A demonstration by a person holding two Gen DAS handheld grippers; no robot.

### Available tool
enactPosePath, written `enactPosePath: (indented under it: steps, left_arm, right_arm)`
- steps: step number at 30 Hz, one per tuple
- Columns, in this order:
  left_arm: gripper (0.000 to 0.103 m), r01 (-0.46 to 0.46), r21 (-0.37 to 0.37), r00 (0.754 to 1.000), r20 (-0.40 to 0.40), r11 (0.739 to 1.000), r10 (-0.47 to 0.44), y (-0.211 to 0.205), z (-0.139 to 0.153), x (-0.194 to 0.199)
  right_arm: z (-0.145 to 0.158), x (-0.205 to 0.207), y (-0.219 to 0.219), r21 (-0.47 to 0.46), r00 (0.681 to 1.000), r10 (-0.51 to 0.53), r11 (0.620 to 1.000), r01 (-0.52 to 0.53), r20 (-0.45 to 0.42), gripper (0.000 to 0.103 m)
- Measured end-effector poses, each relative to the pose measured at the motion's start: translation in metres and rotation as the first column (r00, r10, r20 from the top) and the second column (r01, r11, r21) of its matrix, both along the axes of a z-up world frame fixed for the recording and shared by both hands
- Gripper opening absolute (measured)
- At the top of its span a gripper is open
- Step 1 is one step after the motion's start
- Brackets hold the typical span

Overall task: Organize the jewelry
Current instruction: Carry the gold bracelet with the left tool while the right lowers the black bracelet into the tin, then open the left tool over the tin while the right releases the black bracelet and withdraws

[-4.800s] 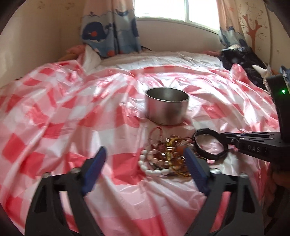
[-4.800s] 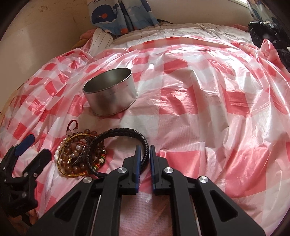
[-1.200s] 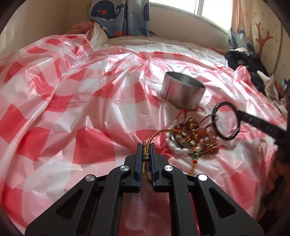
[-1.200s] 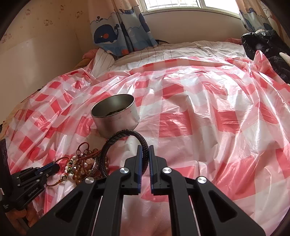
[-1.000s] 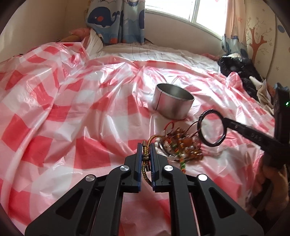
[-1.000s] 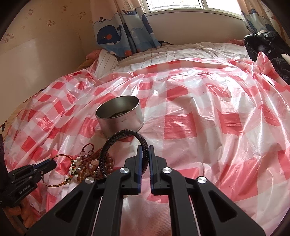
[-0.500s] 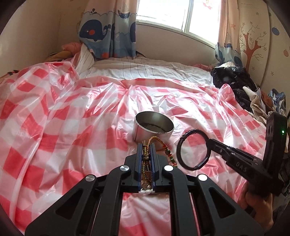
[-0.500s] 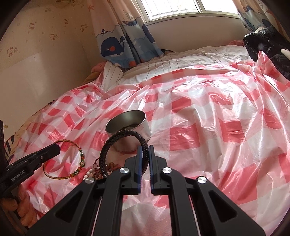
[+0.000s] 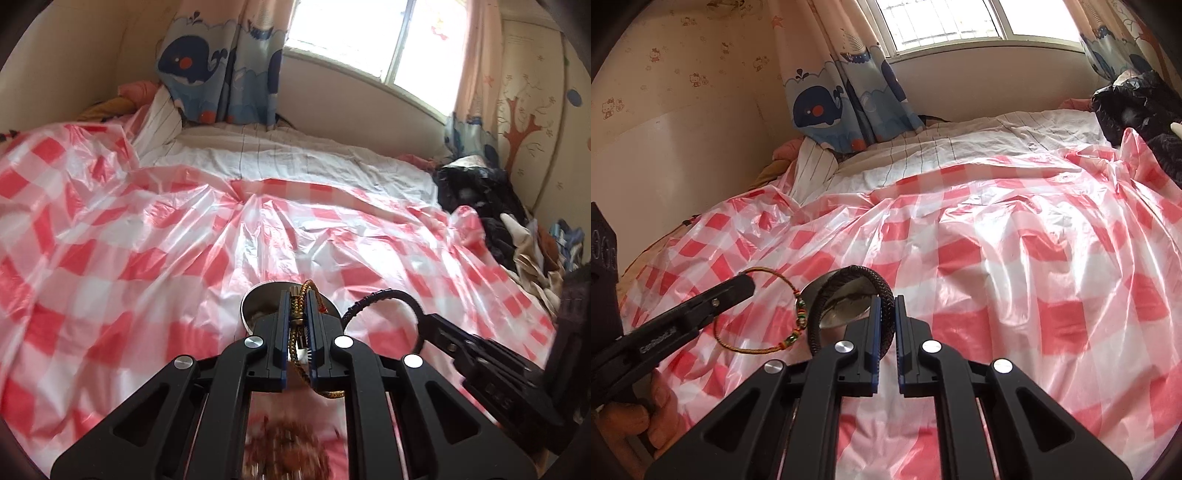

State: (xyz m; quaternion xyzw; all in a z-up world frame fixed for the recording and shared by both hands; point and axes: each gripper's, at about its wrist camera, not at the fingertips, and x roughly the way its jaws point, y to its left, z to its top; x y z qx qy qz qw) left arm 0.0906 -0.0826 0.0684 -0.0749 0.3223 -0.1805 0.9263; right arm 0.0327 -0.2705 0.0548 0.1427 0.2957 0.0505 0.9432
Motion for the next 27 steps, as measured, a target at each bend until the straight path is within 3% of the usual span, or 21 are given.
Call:
enactPosePath:
  steps: [3,5,7,11,13,16,17,18,20,26,27]
  left_arm:
    - [0.016,-0.029,0.044,0.996,-0.083,0.999,0.032,-0.004,-0.022,0.03]
    - [0.035,-0.058,0.069,0.993,-0.098,0.996,0.064,0.002,-0.03,0.036]
    - [0.042,-0.076,0.076,0.993,-0.085,0.994,0.082,0.011,-0.034,0.033]
    - [0.048,-0.115,0.08,0.989,-0.084,0.99,0.122,0.039,-0.038,0.02]
    - [0.051,-0.13,0.077,0.987,-0.086,0.989,0.136,0.05,-0.039,0.012]
    - [0.052,-0.133,0.078,0.986,-0.087,0.988,0.14,0.059,-0.042,-0.002]
    - [0.054,-0.132,0.078,0.986,-0.089,0.988,0.139,0.06,-0.042,-0.006]
    - [0.055,-0.134,0.076,0.986,-0.088,0.988,0.14,0.062,-0.043,-0.01]
    - [0.057,-0.126,0.075,0.987,-0.092,0.989,0.133,0.065,-0.045,-0.018]
    - [0.06,-0.09,0.092,0.989,-0.111,0.992,0.1,0.069,-0.054,-0.043]
    - [0.06,-0.085,0.099,0.989,-0.113,0.992,0.096,0.069,-0.057,-0.045]
  right_arm:
    - [-0.001,0.023,0.004,-0.019,1.0,0.006,1.0,-0.006,-0.015,0.008]
    - [-0.001,0.039,0.011,-0.033,0.999,0.027,0.999,-0.028,-0.027,0.005]
    - [-0.003,0.054,0.022,-0.057,0.998,0.049,0.997,-0.052,-0.041,0.005]
    - [-0.012,0.073,0.039,-0.108,0.994,0.08,0.99,-0.087,-0.075,0.005]
    - [-0.012,0.067,0.024,-0.057,0.994,0.06,0.996,-0.065,-0.089,0.005]
    - [-0.02,0.061,0.012,-0.077,0.984,0.06,0.994,-0.074,-0.167,0.005]
    - [-0.026,0.057,0.007,-0.078,0.977,0.065,0.993,-0.083,-0.203,0.009]
    - [-0.032,0.052,0.002,-0.065,0.973,0.065,0.994,-0.082,-0.223,0.024]
    - [-0.041,0.049,0.002,-0.069,0.967,0.074,0.993,-0.093,-0.243,0.035]
    - [-0.059,0.072,0.026,-0.167,0.954,0.092,0.975,-0.144,-0.284,0.035]
    - [-0.066,0.078,0.031,-0.178,0.949,0.102,0.971,-0.161,-0.299,0.03]
